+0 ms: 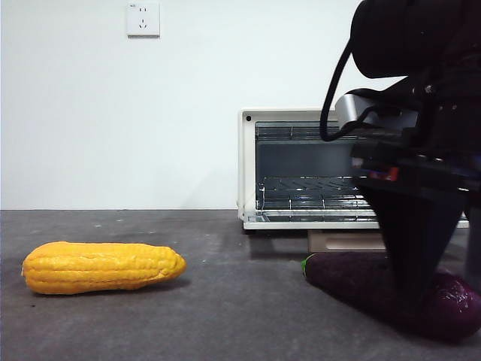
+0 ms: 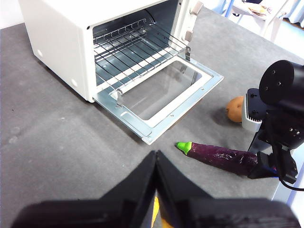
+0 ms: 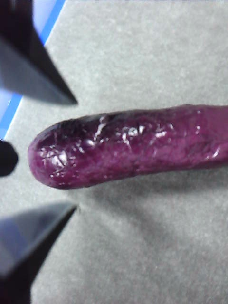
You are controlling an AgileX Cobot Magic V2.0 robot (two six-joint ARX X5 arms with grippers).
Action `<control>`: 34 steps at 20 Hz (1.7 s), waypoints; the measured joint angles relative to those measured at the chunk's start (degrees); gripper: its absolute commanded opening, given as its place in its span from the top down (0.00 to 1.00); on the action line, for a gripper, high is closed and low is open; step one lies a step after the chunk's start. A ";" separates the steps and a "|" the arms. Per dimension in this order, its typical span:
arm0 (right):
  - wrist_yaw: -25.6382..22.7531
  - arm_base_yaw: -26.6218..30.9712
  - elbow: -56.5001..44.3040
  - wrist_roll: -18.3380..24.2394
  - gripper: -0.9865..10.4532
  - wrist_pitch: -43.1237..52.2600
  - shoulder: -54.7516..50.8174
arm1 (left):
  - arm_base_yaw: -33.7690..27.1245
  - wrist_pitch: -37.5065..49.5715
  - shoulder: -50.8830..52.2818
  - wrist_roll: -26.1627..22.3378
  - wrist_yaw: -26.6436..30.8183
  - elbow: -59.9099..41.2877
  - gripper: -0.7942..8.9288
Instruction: Take the eggplant from the table,put the eggplant in the oven
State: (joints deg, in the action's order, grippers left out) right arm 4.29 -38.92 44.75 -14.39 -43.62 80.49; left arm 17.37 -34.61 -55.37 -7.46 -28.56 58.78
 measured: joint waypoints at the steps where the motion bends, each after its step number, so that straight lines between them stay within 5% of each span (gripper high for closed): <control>1: 0.00 0.00 0.00 -0.09 0.78 -0.02 0.00 | 0.00 0.00 0.02 0.00 0.00 0.00 0.92; 6: 0.00 0.00 0.00 -0.44 0.93 -0.02 0.00 | 0.00 0.00 0.02 -0.02 0.00 0.00 0.92; 10: 0.20 -0.50 0.00 -0.46 0.92 -0.02 -0.07 | 0.00 0.07 0.00 0.00 0.00 0.00 0.92; 15: 8.46 -5.22 0.00 -2.16 0.92 -1.86 -7.10 | 0.00 0.50 0.00 -0.02 0.02 0.00 0.92; 19: 8.96 -5.95 0.13 -4.28 0.92 -3.10 -14.08 | 0.00 0.50 0.00 -0.02 0.02 0.00 0.92; 27: 11.34 4.07 9.77 -2.49 0.92 -5.53 -12.66 | 0.44 0.44 0.00 -0.02 -0.02 0.00 0.92; 34: 16.74 18.03 22.82 2.08 0.92 -7.91 1.44 | 0.98 0.46 0.00 -0.02 -0.02 0.00 0.92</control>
State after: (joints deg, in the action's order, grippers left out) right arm 21.04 -20.88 67.57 -12.32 -51.53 81.93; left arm 18.35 -34.15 -55.37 -7.49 -28.58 58.78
